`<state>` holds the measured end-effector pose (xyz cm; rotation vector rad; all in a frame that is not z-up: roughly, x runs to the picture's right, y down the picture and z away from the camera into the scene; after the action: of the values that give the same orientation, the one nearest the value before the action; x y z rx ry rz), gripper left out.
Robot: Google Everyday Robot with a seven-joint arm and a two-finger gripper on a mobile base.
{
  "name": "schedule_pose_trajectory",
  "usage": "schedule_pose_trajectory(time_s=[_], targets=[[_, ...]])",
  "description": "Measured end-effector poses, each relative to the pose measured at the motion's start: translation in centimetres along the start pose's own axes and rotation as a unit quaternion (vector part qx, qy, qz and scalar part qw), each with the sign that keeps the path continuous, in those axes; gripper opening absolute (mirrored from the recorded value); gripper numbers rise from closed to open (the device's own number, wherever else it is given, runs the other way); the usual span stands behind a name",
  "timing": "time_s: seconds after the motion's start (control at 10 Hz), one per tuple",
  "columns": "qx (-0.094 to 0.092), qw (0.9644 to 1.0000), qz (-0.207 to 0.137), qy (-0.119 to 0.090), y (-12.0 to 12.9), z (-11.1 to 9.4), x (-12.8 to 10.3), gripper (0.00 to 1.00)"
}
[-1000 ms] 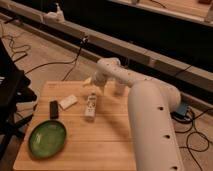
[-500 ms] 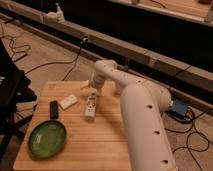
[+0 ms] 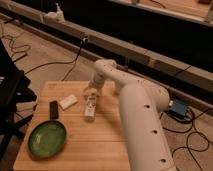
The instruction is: Stand the bottle upright
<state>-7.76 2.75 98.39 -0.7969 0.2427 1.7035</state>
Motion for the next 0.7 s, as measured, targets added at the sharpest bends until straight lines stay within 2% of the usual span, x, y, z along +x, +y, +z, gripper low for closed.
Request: schedule_pose_trajectory(time_s=[0.2, 0.3, 0.4, 0.6, 0.7], targets=[[0.005, 1.0000, -0.006, 0.001, 0.3, 0.1, 0.2, 0.24], [0.008, 0.9999, -0.007, -0.001, 0.1, -0.1, 0.1, 0.11], [0.011, 0.9999, -0.007, -0.003, 0.0, -0.3, 0.0, 0.04], [0.011, 0.9998, -0.009, -0.012, 0.3, -1.0, -0.5, 0.00], [-0.013, 0.9983, -0.013, -0.055, 1.8, -5.2, -2.8, 0.00]])
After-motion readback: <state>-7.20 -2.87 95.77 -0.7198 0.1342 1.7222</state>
